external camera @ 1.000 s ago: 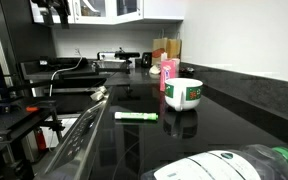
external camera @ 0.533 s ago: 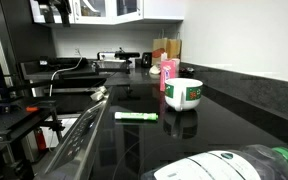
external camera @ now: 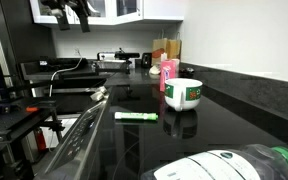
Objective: Pick up the marker and put it in the mug cup
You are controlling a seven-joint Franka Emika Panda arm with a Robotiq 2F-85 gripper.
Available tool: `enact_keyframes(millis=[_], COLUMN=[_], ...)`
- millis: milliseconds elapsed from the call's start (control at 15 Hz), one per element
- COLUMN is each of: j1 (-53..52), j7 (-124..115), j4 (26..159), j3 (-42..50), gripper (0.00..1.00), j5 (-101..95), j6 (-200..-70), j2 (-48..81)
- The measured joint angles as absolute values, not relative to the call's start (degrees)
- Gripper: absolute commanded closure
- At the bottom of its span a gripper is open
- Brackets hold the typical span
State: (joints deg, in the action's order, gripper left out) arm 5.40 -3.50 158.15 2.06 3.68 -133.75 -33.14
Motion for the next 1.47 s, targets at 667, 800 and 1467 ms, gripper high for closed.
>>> enact_keyframes(millis=[667,800,1467], j1=[5.6,5.6,5.5], j7=[-2.5,-2.5,-2.5], j4=[144.9,141.9,131.9], j3=[3.8,4.3,4.2], gripper=[0.0,0.0,0.0], j5=[3.3,3.3,3.5], j6=[-148.1,-148.1,-148.3], j2=[-0.8,3.8,19.0])
